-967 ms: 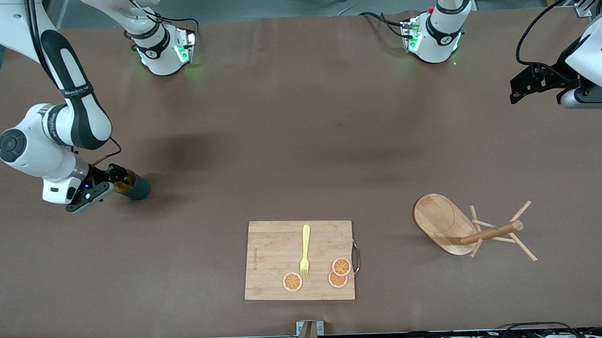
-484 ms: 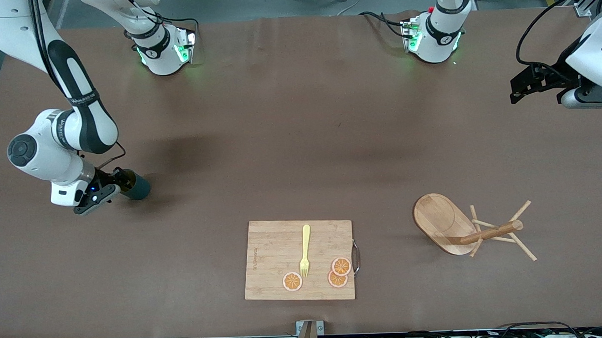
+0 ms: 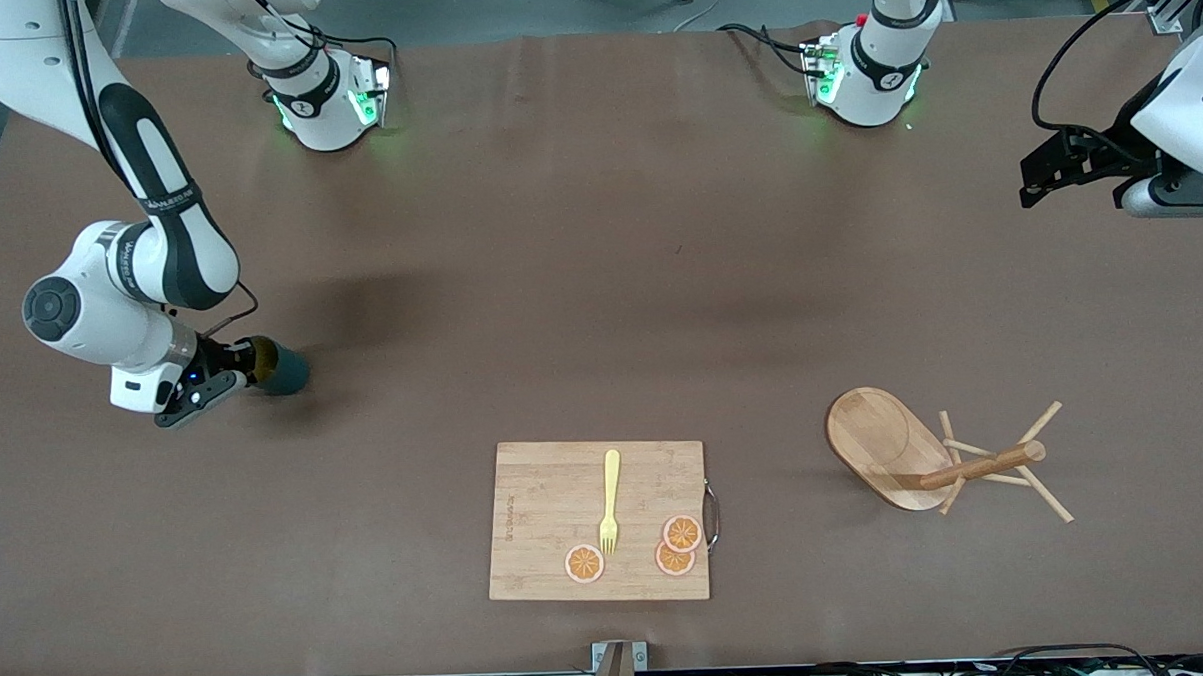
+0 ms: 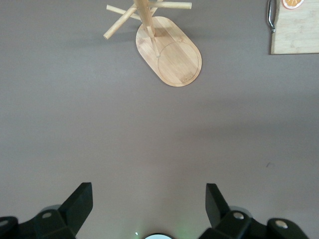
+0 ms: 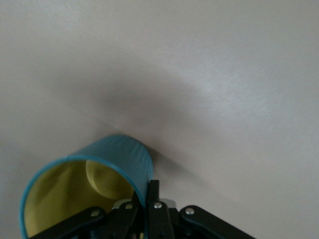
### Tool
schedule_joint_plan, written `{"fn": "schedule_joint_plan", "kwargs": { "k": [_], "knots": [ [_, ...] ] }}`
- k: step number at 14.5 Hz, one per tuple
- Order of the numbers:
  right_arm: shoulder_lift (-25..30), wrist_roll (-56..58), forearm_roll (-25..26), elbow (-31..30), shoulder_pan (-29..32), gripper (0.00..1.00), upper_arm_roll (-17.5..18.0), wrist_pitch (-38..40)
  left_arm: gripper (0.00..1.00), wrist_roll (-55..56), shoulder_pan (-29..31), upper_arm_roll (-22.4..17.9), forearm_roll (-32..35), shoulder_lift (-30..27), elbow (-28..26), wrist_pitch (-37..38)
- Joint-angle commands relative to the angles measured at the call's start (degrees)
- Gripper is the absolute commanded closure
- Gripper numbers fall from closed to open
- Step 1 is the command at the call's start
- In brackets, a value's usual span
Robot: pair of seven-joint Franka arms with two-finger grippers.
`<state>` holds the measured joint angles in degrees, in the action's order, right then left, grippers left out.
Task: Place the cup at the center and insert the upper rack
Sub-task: 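Lift the mug with the right gripper and carry it to table center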
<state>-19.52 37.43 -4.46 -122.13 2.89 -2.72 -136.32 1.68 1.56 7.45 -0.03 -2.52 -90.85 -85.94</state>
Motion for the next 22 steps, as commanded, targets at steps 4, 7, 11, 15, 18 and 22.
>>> {"fn": "schedule_joint_plan", "kwargs": {
  "k": [4, 7, 11, 15, 18, 22],
  "knots": [
    [8.2, -22.0, -2.6, 2.1, -10.3, 1.0, 0.2, 9.3, 0.0, -1.2, -0.2, 0.3, 1.0, 1.1, 1.3, 0.2],
    [9.1, -37.0, -2.9, 2.2, -18.9, 1.0, 0.2, 9.0, 0.0, -1.2, -0.2, 0.3, 1.0, 1.5, 1.3, -0.1],
    [8.6, -54.2, -2.8, 3.3, -30.3, 1.0, 0.1, 6.2, 0.0, -1.2, -0.2, 0.4, 1.0, 1.8, 1.3, -0.2],
    [5.9, -65.5, -2.2, 6.7, -40.7, 1.0, 0.0, 5.0, 0.0, -1.2, 0.1, 0.4, 1.1, 2.6, 0.7, -0.2],
    [0.9, -66.6, -2.5, 12.0, -46.0, 1.0, 0.1, 5.2, 0.0, -1.3, 0.3, 0.3, 0.9, 3.7, 1.0, -0.3],
    [-6.2, -66.4, -2.3, 18.8, -53.0, 1.0, 0.1, 5.2, 0.0, -1.3, 0.4, 0.3, 0.8, 4.4, 0.9, -0.3]
  ]
}}
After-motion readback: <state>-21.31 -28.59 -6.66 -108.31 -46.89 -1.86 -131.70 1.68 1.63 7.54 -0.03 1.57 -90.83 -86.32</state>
